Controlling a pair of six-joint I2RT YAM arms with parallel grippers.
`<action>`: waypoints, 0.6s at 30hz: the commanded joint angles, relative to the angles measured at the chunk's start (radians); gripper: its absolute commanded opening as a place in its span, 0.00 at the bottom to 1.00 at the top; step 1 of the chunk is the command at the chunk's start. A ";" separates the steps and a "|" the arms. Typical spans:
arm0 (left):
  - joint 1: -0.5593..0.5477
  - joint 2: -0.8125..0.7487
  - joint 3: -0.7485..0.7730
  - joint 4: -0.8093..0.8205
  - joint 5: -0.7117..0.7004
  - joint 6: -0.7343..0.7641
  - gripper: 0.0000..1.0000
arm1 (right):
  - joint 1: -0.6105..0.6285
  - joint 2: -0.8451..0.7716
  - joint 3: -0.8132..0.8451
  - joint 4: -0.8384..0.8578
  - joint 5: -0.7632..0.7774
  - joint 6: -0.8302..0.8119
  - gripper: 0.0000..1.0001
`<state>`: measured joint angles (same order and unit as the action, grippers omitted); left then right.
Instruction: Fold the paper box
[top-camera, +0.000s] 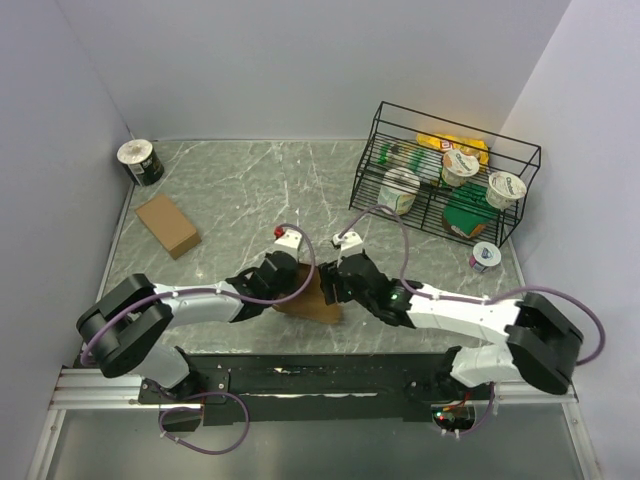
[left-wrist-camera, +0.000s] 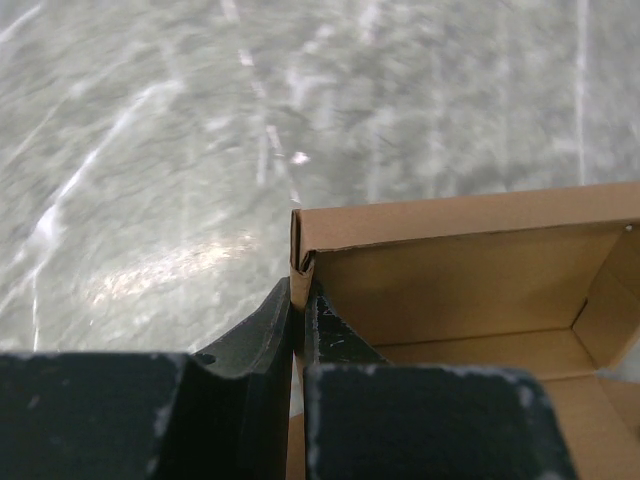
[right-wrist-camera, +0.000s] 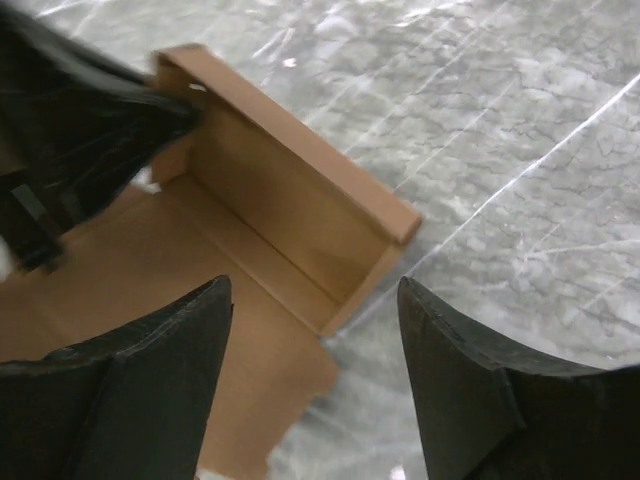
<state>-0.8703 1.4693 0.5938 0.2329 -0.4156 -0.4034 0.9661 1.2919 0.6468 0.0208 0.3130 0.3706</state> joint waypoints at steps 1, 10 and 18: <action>0.007 -0.015 0.041 -0.062 0.181 0.147 0.01 | -0.004 -0.130 0.023 -0.062 -0.060 -0.058 0.78; 0.013 -0.033 0.139 -0.167 0.389 0.176 0.44 | -0.207 -0.220 0.057 -0.183 -0.305 -0.050 0.80; 0.024 -0.078 0.195 -0.188 0.514 0.176 0.67 | -0.314 -0.227 0.031 -0.185 -0.434 -0.111 0.79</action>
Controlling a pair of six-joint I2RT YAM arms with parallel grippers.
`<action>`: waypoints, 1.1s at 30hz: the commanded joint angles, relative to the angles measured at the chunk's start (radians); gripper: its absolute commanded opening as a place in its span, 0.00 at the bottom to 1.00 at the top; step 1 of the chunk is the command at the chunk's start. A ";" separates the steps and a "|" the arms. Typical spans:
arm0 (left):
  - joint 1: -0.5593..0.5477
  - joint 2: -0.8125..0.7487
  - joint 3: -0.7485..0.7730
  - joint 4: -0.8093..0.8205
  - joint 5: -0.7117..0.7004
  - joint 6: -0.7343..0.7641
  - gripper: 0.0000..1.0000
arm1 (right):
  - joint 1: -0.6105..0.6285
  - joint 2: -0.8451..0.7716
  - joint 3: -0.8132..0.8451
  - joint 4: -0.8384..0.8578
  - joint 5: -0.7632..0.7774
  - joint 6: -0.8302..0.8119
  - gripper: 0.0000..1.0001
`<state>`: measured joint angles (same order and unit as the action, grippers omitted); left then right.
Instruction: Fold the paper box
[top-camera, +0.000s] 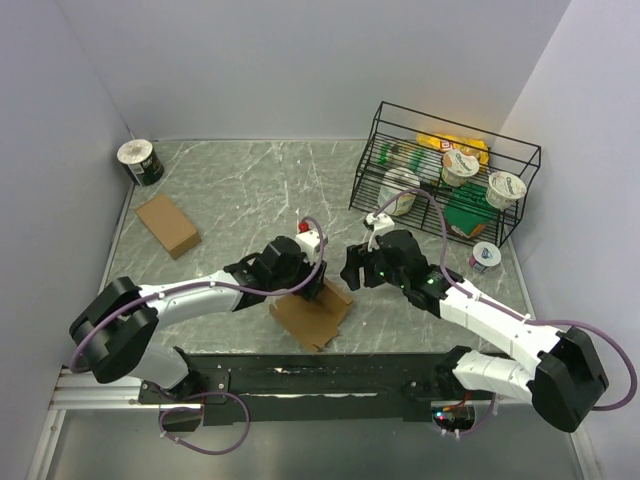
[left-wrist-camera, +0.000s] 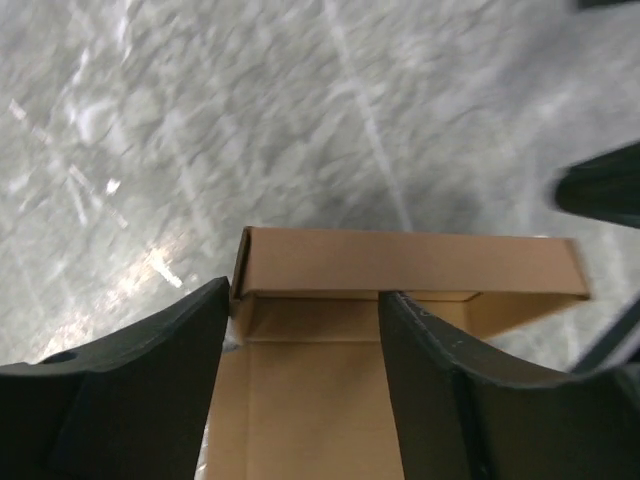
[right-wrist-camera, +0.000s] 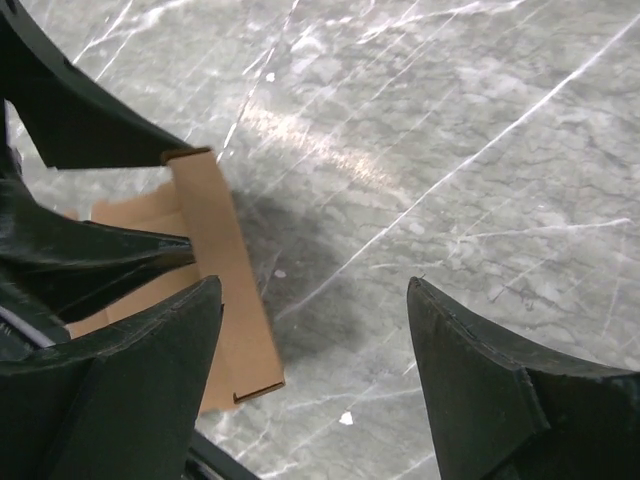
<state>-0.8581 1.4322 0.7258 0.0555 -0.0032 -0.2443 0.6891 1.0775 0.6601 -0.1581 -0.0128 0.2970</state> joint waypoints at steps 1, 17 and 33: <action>0.013 -0.035 0.079 -0.017 0.129 0.017 0.68 | -0.037 -0.022 0.009 0.008 -0.125 -0.048 0.78; 0.166 -0.249 -0.026 -0.091 0.319 -0.038 0.96 | 0.079 0.002 0.081 -0.090 -0.102 -0.141 0.75; 0.510 -0.444 -0.155 -0.042 0.476 -0.280 0.96 | 0.197 0.274 0.294 -0.225 0.050 -0.121 0.67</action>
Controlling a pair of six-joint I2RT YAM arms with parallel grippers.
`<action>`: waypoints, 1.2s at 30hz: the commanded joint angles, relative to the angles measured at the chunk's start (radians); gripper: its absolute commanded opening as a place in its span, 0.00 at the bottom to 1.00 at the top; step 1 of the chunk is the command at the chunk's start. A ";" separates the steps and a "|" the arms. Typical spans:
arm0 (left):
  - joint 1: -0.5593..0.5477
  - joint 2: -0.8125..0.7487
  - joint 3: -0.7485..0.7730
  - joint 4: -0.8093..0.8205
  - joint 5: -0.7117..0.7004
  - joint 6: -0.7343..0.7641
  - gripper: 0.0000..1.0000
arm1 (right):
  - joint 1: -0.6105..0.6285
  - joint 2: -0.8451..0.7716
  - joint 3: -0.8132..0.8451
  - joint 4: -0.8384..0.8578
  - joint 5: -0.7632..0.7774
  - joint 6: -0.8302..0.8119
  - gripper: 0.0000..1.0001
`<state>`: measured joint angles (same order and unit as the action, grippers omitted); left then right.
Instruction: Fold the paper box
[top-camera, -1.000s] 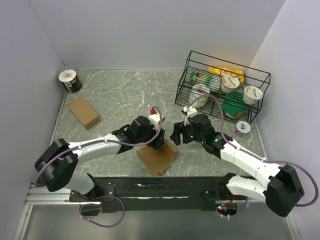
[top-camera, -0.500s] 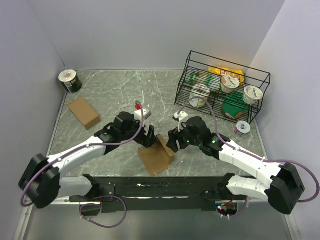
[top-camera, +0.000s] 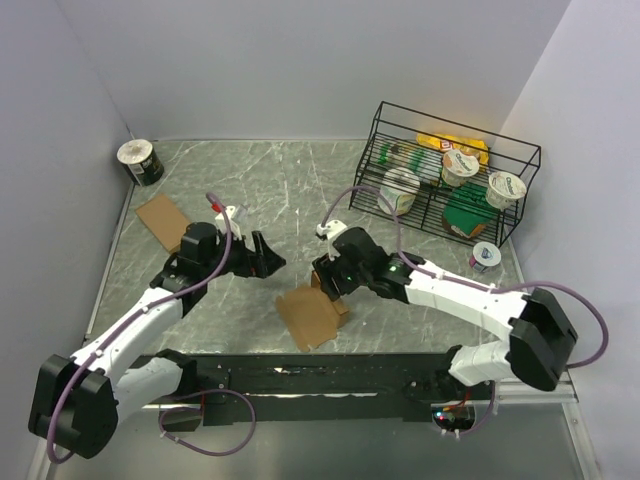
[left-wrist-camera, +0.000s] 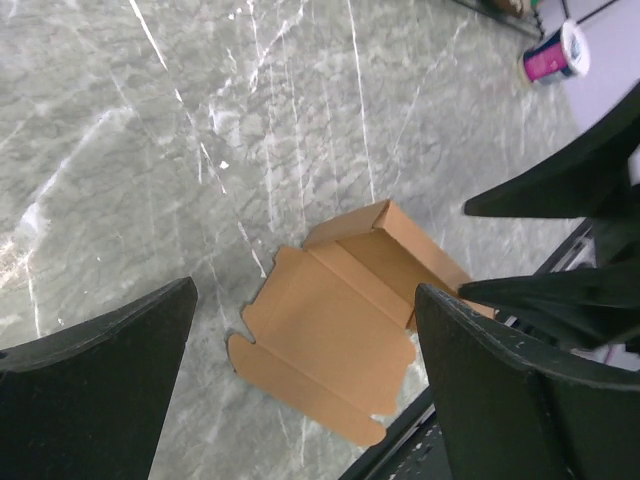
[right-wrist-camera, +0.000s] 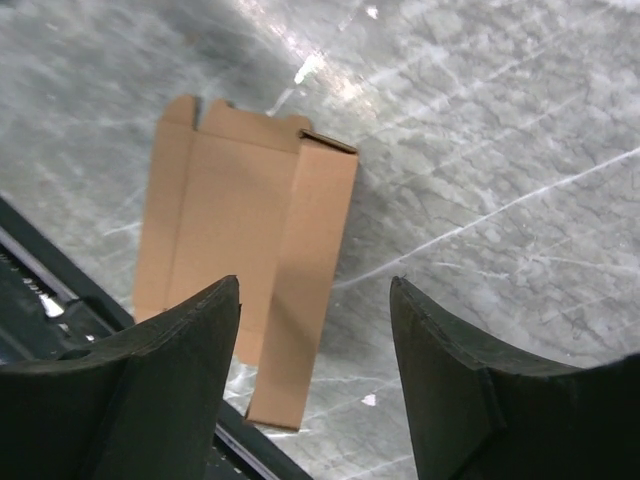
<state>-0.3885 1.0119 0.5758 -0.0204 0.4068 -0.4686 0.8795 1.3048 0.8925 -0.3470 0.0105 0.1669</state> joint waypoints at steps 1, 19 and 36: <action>0.048 -0.024 -0.007 0.040 0.072 -0.059 0.96 | 0.006 0.056 0.068 -0.037 0.019 0.010 0.67; 0.079 -0.018 -0.004 0.025 0.070 -0.056 0.96 | -0.080 0.125 0.005 0.006 -0.078 0.103 0.38; 0.082 -0.070 0.030 -0.013 0.030 -0.056 0.96 | -0.232 0.172 -0.294 0.416 -0.184 0.442 0.41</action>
<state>-0.3126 0.9455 0.5747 -0.0357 0.4240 -0.5179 0.6529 1.4841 0.6651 -0.1047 -0.1623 0.4477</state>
